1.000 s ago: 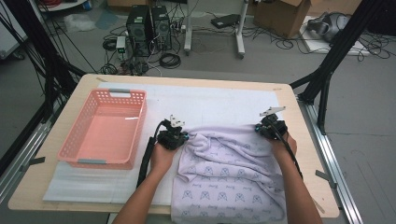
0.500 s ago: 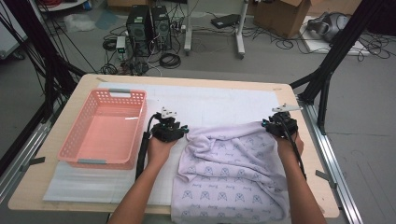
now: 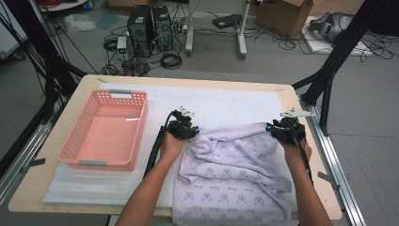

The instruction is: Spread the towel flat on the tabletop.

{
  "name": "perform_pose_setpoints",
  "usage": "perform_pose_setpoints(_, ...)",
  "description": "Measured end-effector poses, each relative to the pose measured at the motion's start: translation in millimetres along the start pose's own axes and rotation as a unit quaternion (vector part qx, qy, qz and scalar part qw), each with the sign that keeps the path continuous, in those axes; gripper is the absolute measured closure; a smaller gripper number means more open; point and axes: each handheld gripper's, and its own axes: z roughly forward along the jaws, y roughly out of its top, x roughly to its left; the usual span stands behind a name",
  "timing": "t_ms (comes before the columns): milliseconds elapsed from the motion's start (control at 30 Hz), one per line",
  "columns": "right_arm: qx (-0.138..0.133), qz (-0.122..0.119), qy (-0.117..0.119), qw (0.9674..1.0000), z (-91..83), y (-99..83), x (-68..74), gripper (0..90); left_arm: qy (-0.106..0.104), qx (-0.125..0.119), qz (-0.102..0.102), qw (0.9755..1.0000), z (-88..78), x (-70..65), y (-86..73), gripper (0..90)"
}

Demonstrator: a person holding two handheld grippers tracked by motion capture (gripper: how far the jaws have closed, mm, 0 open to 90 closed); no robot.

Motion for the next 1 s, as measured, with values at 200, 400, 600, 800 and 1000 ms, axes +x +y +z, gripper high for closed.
perform_pose_setpoints(200, 0.011, 0.006, 0.021, 0.9997, 10.8, -11.2, 2.1, 61.9, 0.056, -0.022, -0.053, 0.9968, -4.8, 30.6, 3.5, 86.3)
perform_pose_setpoints(400, 0.021, 0.014, 0.049, 0.9985, 25.9, -15.5, 4.7, 56.6, 0.077, -0.058, -0.133, 0.9864, -20.1, 69.8, -2.6, 84.2)
perform_pose_setpoints(600, 0.048, 0.021, 0.067, 0.9964, 48.0, -19.4, 9.4, 49.3, 0.033, -0.066, -0.133, 0.9884, -24.3, 56.2, 0.1, 54.4)
perform_pose_setpoints(800, 0.051, 0.007, 0.069, 0.9963, 59.8, -11.2, 12.2, 60.5, 0.021, -0.064, -0.126, 0.9896, -30.4, 48.8, 0.8, 49.4)
perform_pose_setpoints(1000, 0.086, -0.051, 0.031, 0.9945, 75.2, 13.3, 11.4, 85.0, 0.01, -0.05, -0.119, 0.9915, -36.5, 40.7, 2.7, 47.4)
